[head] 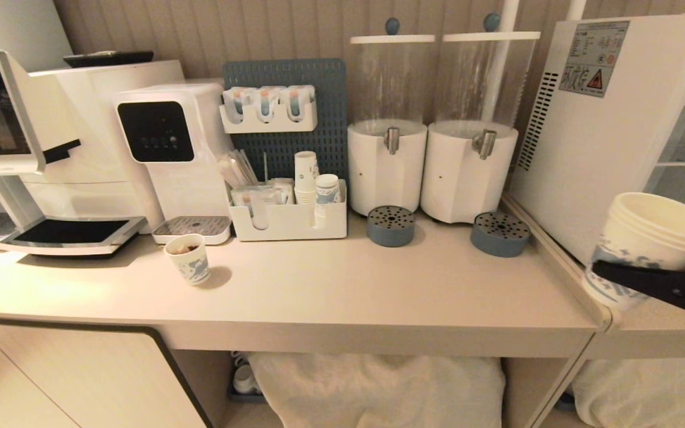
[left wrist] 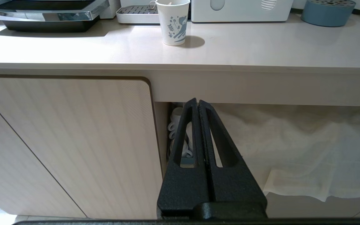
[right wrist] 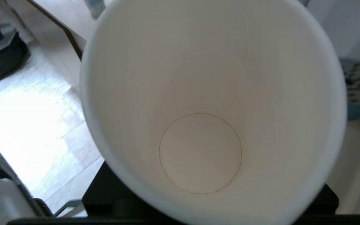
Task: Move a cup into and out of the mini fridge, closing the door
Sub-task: Put the paper cup in the freezer
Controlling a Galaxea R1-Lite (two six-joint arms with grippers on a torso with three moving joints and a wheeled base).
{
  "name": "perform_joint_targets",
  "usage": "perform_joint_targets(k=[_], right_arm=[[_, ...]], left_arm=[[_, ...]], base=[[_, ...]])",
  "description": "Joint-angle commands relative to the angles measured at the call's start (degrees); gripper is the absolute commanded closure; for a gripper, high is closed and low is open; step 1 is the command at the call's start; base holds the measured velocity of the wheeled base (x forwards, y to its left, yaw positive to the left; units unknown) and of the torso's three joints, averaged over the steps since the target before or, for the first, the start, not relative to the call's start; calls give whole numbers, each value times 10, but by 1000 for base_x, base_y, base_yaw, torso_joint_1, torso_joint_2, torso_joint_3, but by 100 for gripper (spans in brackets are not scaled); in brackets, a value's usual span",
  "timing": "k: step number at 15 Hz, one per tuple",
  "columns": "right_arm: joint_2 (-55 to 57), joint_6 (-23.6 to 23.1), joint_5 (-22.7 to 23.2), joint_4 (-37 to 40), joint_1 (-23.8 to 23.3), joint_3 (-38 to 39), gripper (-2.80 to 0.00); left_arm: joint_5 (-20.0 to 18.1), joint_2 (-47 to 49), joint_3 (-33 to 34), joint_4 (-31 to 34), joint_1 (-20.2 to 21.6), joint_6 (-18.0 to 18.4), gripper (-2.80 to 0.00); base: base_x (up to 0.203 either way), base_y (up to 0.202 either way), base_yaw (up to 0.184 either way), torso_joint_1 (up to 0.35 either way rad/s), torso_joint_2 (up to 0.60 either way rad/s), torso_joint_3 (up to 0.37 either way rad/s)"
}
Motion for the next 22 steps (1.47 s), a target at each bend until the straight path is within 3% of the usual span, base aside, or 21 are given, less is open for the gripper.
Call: perform_joint_targets(k=[1, 4, 6, 8, 9, 11, 14, 16, 18, 22], right_arm=[[-232, 11, 3, 59, -9, 22, 0], [-443, 52, 1, 192, -7, 32, 0], [-535, 75, -9, 303, 21, 30, 0], [-608, 94, -26, 356, 33, 45, 0], [-641, 96, -65, 357, 35, 67, 0], [-663, 114, -250, 293, 38, 132, 0], [-661, 108, -376, 63, 38, 312, 0], [-661, 95, -422, 30, 39, 363, 0], [-661, 93, -430, 114, 39, 356, 0], [-661, 102, -433, 100, 39, 359, 0]], left_arm=[[0, 0, 0, 0, 0, 0, 0], [0, 0, 0, 0, 0, 0, 0], [0, 0, 0, 0, 0, 0, 0], [0, 0, 0, -1, 0, 0, 0], [0, 0, 0, 0, 0, 0, 0], [0, 0, 0, 0, 0, 0, 0], [0, 0, 0, 0, 0, 0, 0], [0, 0, 0, 0, 0, 0, 0], [0, 0, 0, 0, 0, 0, 0], [0, 0, 0, 0, 0, 0, 0]], base=[[0, 0, 0, 0, 0, 0], [0, 0, 0, 0, 0, 0], [0, 0, 0, 0, 0, 0], [0, 0, 0, 0, 0, 0], [0, 0, 0, 0, 0, 0], [0, 0, 0, 0, 0, 0], [0, 0, 0, 0, 0, 0], [0, 0, 0, 0, 0, 0], [0, 0, 0, 0, 0, 0], [0, 0, 0, 0, 0, 0]])
